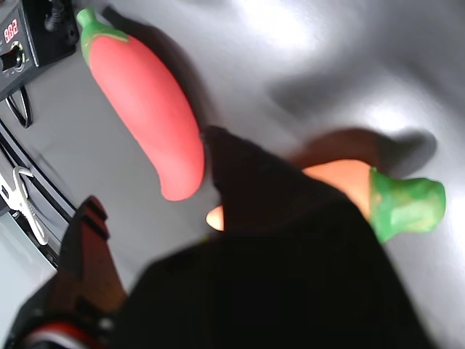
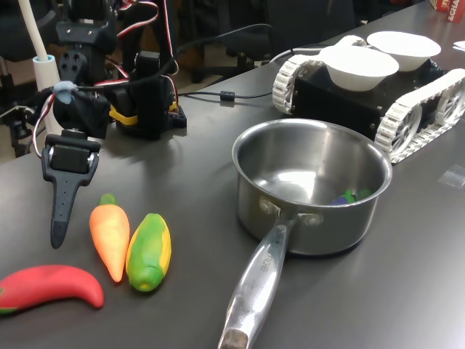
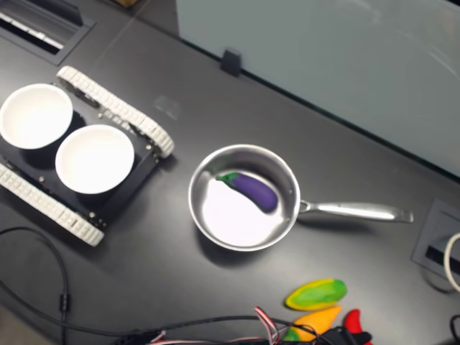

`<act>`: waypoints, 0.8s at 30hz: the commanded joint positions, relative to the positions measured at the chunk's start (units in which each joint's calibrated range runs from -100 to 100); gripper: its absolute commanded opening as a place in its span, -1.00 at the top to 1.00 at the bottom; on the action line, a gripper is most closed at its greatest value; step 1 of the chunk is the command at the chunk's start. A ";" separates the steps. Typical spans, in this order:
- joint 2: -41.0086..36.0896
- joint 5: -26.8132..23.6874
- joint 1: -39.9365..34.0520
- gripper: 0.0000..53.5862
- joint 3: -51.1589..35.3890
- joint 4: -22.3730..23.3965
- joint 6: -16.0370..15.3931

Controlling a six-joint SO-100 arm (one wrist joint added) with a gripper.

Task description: Pick up the chilli and place them in the pan

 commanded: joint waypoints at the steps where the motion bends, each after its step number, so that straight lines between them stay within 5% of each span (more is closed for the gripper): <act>1: -0.40 -0.15 0.41 -0.04 -2.69 -3.48 0.65; 24: 9.72 -0.88 0.30 0.00 -7.87 -5.87 1.32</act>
